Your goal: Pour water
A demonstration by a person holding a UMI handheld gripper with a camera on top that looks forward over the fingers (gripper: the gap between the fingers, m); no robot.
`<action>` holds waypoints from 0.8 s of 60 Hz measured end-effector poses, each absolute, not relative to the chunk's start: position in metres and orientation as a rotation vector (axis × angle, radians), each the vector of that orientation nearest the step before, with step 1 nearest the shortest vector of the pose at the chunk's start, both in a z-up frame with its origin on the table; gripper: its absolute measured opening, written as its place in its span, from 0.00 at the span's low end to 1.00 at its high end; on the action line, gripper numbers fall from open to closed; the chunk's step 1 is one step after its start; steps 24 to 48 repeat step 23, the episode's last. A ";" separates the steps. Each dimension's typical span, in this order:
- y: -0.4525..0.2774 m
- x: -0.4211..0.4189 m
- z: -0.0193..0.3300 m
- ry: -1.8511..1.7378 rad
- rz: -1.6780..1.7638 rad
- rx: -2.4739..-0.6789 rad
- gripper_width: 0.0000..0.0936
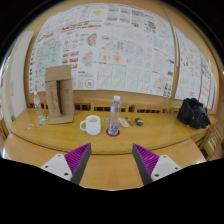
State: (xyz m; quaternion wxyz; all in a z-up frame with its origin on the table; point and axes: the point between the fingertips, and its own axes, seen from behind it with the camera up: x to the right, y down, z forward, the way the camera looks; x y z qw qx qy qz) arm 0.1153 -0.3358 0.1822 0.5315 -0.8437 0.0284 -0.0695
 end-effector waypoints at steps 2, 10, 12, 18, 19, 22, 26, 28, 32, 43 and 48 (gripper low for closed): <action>-0.348 0.111 0.187 0.075 -0.167 -2.008 0.91; -0.387 0.099 0.201 0.098 -0.164 -1.998 0.91; -0.392 0.098 0.203 0.095 -0.166 -1.997 0.91; -0.410 0.089 0.207 0.084 -0.163 -2.002 0.91; -0.412 0.087 0.207 0.083 -0.161 -2.004 0.91; -0.417 0.083 0.207 0.085 -0.149 -2.011 0.91; -0.419 0.082 0.207 0.087 -0.147 -2.013 0.91; -0.419 0.082 0.207 0.087 -0.147 -2.013 0.91; -0.419 0.082 0.207 0.087 -0.147 -2.013 0.91; -0.419 0.082 0.207 0.087 -0.147 -2.013 0.91; -0.419 0.082 0.207 0.087 -0.147 -2.013 0.91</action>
